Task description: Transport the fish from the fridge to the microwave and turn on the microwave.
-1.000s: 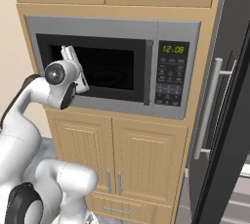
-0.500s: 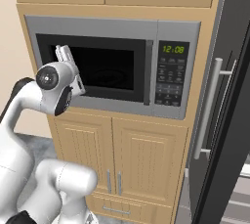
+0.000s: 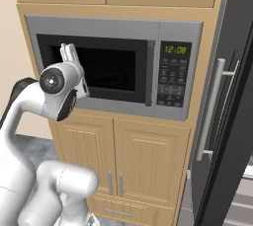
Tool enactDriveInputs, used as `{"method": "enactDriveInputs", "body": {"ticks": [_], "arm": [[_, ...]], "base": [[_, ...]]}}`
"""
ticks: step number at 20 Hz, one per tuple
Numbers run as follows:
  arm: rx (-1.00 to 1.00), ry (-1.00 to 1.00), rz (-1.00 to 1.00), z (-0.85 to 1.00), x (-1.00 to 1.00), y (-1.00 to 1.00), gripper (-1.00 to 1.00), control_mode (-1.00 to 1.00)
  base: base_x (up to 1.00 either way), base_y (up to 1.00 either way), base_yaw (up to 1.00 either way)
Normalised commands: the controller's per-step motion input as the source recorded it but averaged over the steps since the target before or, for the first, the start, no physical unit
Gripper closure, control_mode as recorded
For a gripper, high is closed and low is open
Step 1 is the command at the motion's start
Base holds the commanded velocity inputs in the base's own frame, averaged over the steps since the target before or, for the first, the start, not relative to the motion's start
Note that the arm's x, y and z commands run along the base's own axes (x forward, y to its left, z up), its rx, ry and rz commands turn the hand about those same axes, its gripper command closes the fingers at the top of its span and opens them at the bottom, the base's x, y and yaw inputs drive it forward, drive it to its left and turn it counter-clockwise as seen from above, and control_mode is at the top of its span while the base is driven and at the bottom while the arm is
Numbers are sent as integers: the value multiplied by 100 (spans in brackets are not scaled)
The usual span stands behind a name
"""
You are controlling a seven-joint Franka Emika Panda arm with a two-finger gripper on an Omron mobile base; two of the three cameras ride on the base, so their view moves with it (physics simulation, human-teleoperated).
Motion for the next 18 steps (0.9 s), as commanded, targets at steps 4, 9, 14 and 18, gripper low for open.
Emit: {"method": "enactDriveInputs", "body": {"ticks": [4,9,14,18], "arm": [[9,0,0,6,-25,-33,100,-100],[14,0,0,0,-11,-34,100,-100],[16,0,0,0,0,-35,100,-100],[14,0,0,0,0,-30,100,-100]], "base": [[0,0,0],[0,0,0],[0,0,0],[0,0,0]]}}
